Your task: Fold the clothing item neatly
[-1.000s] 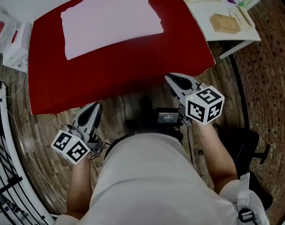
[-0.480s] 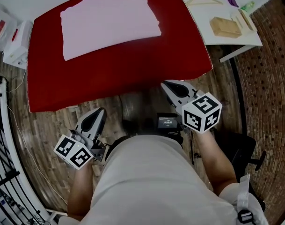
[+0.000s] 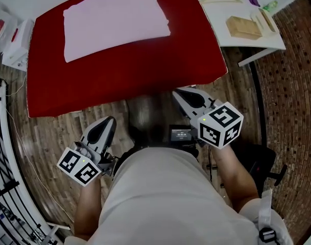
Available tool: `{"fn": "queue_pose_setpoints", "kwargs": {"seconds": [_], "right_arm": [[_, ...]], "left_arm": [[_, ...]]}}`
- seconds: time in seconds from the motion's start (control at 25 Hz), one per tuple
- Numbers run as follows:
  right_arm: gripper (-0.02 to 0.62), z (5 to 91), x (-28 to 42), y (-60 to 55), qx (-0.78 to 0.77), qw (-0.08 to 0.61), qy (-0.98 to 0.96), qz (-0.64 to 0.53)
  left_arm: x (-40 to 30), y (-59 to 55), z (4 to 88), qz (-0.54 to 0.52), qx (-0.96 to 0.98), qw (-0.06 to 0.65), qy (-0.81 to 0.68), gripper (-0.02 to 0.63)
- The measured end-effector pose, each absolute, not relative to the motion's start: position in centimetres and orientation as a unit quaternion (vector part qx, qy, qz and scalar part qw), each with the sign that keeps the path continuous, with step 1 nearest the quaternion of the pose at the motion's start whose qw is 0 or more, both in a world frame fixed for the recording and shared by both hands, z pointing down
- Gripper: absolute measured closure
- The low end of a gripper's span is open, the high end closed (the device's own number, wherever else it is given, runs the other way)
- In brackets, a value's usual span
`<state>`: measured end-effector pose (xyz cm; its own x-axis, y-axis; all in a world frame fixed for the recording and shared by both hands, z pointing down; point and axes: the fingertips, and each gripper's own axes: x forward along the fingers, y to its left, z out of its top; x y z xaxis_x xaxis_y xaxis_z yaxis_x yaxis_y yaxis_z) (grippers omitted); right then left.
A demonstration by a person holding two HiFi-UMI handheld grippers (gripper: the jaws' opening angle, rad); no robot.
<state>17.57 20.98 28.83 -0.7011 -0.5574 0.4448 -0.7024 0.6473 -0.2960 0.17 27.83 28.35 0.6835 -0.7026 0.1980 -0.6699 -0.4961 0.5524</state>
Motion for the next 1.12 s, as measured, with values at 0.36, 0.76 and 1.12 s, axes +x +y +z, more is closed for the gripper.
{"fn": "queue_pose_setpoints", "kwargs": {"seconds": [0.36, 0.76, 1.12], "right_arm": [[0.581, 28.3, 18.8, 22.1, 0.351, 0.158, -0.897, 0.218], [0.583, 27.7, 20.4, 22.6, 0.347, 0.155, -0.901, 0.21], [0.583, 27.9, 20.8, 23.5, 0.319, 0.146, -0.913, 0.207]], "left_arm": [[2.9, 29.3, 28.7, -0.013, 0.866, 0.314, -0.388, 0.6], [5.3, 30.2, 28.2, -0.005, 0.869, 0.308, -0.387, 0.6], [6.4, 31.3, 28.4, -0.003, 0.858, 0.311, -0.408, 0.6]]}}
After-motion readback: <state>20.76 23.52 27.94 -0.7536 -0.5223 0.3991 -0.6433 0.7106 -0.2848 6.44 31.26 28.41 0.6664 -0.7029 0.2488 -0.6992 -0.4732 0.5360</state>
